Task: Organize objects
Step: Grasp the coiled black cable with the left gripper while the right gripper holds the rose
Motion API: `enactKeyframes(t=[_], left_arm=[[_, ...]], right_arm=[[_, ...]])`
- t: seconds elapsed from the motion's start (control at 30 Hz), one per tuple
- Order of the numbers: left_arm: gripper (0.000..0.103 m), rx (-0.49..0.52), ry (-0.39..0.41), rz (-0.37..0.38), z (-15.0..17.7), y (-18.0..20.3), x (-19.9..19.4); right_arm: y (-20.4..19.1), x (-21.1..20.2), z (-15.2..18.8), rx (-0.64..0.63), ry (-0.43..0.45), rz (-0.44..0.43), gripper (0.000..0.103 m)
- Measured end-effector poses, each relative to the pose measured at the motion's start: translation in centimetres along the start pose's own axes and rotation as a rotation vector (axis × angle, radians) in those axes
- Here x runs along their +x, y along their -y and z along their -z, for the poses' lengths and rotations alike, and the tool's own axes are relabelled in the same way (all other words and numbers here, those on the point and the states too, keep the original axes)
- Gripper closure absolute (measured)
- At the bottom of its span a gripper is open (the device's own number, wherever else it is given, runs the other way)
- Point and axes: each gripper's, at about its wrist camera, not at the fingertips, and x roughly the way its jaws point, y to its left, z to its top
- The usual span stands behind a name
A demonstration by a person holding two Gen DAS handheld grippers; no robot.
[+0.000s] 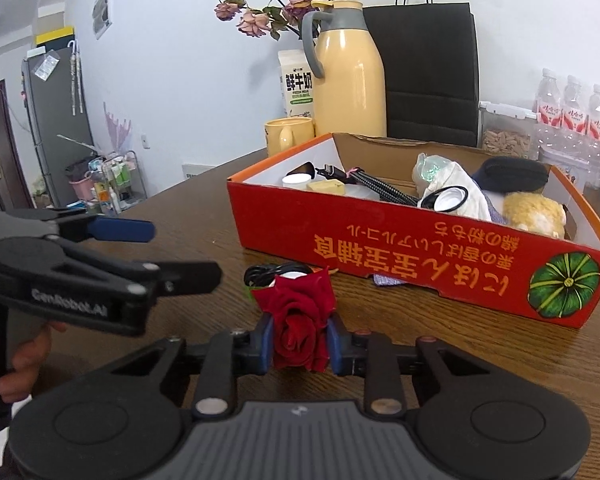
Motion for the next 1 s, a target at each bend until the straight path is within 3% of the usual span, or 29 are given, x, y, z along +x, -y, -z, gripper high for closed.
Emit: enactKeyframes(t=[0.2, 0.37, 0.5, 0.6, 0.7, 0.77, 0.9, 1.0], left_arm=[[0.019, 0.106, -0.022, 0.023, -0.3, 1.9, 1.8], [0.023, 0.185, -0.014, 0.051, -1.0, 3.0, 2.8], [0.024, 0.190, -0.008, 0.118, -1.5, 2.8, 2.8], [0.028, 0.219, -0.008, 0.126, -1.6, 2.9, 3.1], [0.042, 0.216, -0.034, 0.188, -1.6, 2.7, 3.7], [0.062, 0.208, -0.044, 0.234, -1.5, 2.7, 4.0], [0.073, 0.214, -0.044, 0.268, -1.5, 2.9, 4.1], [0.080, 0.225, -0.040, 0.249, -1.3, 3.5, 4.0]], right_arm=[[1.0, -0.5, 0.4, -0.026, -0.005, -0.022, 0.078], [1.3, -0.7, 0.4, -0.072, -0.009, -0.027, 0.078], [1.6, -0.5, 0.3, -0.108, -0.013, -0.041, 0.078], [1.6, -0.3, 0.1, -0.139, -0.015, -0.052, 0.078], [1.5, 0.0, -0.1, -0.160, -0.015, -0.057, 0.078], [1.5, 0.2, -0.1, -0.171, -0.014, -0.056, 0.078], [1.7, 0.5, -0.2, -0.176, -0.012, -0.059, 0.078], [1.8, 0.5, -0.2, -0.174, -0.006, -0.062, 0.079]])
